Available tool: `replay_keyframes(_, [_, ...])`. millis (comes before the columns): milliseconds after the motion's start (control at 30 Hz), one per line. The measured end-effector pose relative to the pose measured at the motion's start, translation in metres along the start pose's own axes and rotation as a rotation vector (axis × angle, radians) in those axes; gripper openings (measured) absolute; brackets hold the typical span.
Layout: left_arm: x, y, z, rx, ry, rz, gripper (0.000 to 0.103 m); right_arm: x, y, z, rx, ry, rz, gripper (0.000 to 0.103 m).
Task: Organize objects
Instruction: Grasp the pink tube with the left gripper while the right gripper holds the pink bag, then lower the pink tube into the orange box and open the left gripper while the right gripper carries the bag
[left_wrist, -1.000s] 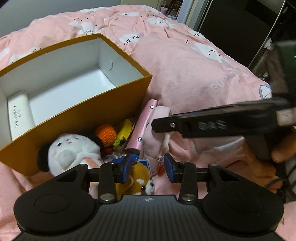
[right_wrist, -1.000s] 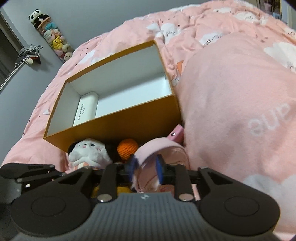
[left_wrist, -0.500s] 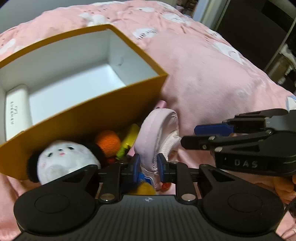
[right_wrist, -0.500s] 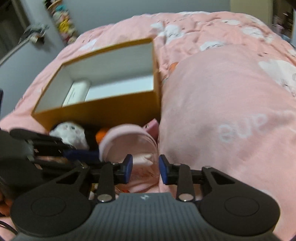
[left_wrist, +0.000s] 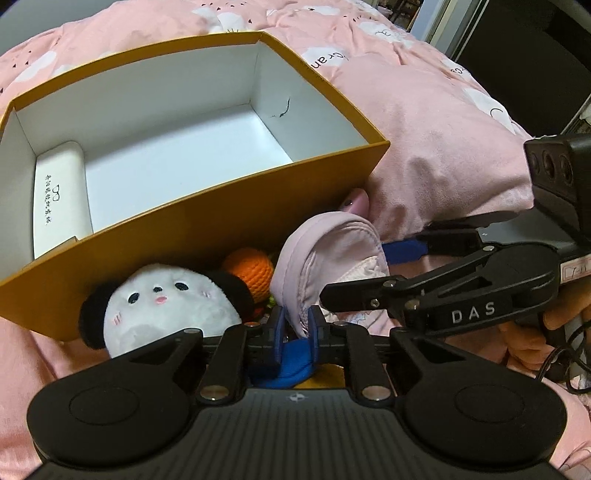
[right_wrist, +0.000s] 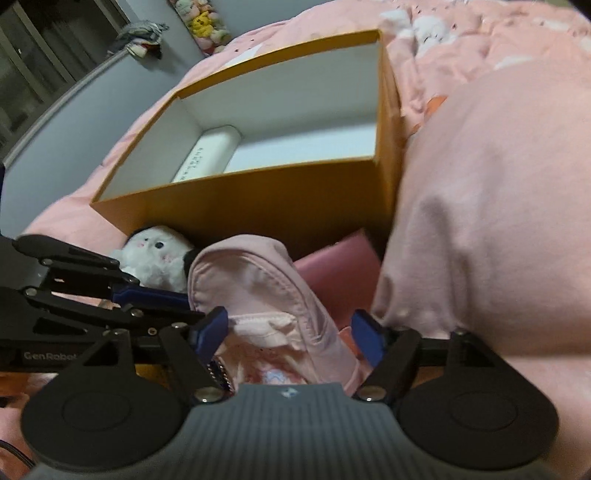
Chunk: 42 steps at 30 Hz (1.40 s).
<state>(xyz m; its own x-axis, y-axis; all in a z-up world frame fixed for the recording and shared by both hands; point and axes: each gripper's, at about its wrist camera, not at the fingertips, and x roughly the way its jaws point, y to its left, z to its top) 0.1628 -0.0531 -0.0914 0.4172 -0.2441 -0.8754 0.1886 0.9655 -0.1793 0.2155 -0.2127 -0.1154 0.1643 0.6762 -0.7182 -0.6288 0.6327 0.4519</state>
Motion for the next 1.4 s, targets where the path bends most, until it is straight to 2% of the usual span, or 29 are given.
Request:
replay_keyframes(67, [-0.002, -0.001, 0.000, 0.010, -0.009, 0.004, 0.023, -0.003, -0.001, -0.002, 0.017, -0.001, 0.006, 0.048])
replay_keyframes(167, [-0.008, -0.006, 0.001, 0.062, -0.033, -0.002, 0.027, -0.016, 0.008, -0.008, 0.022, -0.024, -0.041, 0.037])
replay_keyframes(267, [-0.013, -0.014, 0.004, 0.128, -0.052, -0.032, 0.038, -0.037, 0.024, -0.015, 0.025, -0.055, -0.144, 0.035])
replay_keyframes(333, [-0.015, -0.020, 0.006, 0.182, -0.084, -0.045, 0.052, -0.054, 0.028, -0.019, 0.057, -0.081, -0.200, 0.035])
replay_keyframes(400, [-0.017, -0.028, 0.010, 0.249, -0.106, -0.039, 0.054, -0.071, 0.024, -0.024, 0.121, -0.116, -0.238, 0.034])
replay_keyframes(467, [-0.011, -0.037, 0.016, 0.321, -0.112, 0.002, 0.054, -0.082, 0.018, -0.025, 0.196, -0.151, -0.307, 0.034])
replay_keyframes(533, [-0.001, -0.043, 0.021, 0.374, -0.098, 0.023, 0.054, -0.088, 0.009, -0.025, 0.252, -0.186, -0.346, 0.034])
replay_keyframes(667, [0.019, -0.055, 0.028, 0.461, -0.067, 0.059, 0.054, -0.080, -0.005, -0.024, 0.312, -0.196, -0.373, 0.034])
replay_keyframes(700, [0.025, -0.057, 0.029, 0.475, -0.057, 0.066, 0.052, -0.081, -0.009, -0.024, 0.316, -0.191, -0.372, 0.034])
replay_keyframes(733, [0.032, -0.058, 0.031, 0.482, -0.044, 0.073, 0.047, -0.079, -0.010, -0.023, 0.320, -0.188, -0.370, 0.034])
replay_keyframes(867, [0.057, -0.059, 0.037, 0.492, 0.004, 0.057, 0.039, -0.077, -0.015, -0.022, 0.337, -0.188, -0.352, 0.034])
replay_keyframes(933, [0.061, -0.058, 0.036, 0.491, 0.007, 0.051, 0.030, -0.077, -0.018, -0.023, 0.342, -0.187, -0.347, 0.034])
replay_keyframes(1067, [0.060, -0.054, 0.036, 0.431, -0.001, 0.026, 0.023, -0.080, -0.015, -0.024, 0.339, -0.179, -0.334, 0.034])
replay_keyframes(1233, [0.029, -0.042, 0.031, 0.304, -0.027, -0.006, 0.020, -0.091, -0.002, -0.020, 0.327, -0.167, -0.309, 0.034])
replay_keyframes(1400, [-0.026, -0.024, 0.031, 0.135, -0.091, -0.078, 0.020, -0.108, 0.017, -0.007, 0.296, -0.195, -0.299, 0.034])
